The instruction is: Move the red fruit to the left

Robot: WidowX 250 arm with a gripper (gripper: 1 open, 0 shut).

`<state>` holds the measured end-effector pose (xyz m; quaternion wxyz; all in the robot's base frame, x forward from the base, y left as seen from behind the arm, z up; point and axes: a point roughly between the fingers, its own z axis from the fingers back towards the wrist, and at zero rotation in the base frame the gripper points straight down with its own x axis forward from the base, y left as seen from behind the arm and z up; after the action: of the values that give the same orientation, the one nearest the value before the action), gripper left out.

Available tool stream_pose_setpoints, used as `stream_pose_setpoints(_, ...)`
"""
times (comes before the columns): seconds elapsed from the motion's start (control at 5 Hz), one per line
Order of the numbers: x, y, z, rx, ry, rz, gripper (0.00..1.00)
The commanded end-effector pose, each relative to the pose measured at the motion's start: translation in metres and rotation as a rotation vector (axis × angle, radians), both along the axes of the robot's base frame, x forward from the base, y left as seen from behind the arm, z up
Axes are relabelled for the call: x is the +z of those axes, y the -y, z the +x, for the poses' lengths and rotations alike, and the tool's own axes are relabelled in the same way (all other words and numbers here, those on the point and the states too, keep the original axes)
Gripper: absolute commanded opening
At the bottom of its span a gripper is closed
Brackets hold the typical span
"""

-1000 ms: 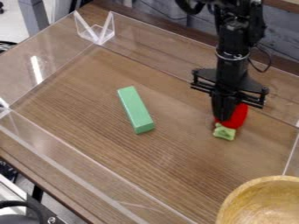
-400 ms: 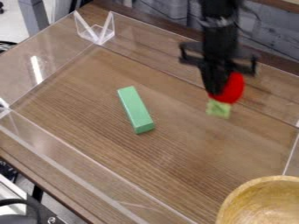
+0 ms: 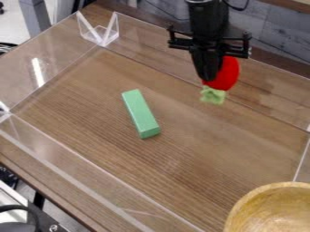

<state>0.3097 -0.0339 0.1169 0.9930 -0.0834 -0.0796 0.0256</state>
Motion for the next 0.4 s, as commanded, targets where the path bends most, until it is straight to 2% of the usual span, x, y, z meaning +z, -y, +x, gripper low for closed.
stream_pose_setpoints(0.0, 0.01, -0.016, -0.01, -0.021, 0.052, -0.003, 0.0)
stream_pose_setpoints(0.2, -0.001, -0.022, -0.019, -0.046, 0.045, -0.001, 0.0)
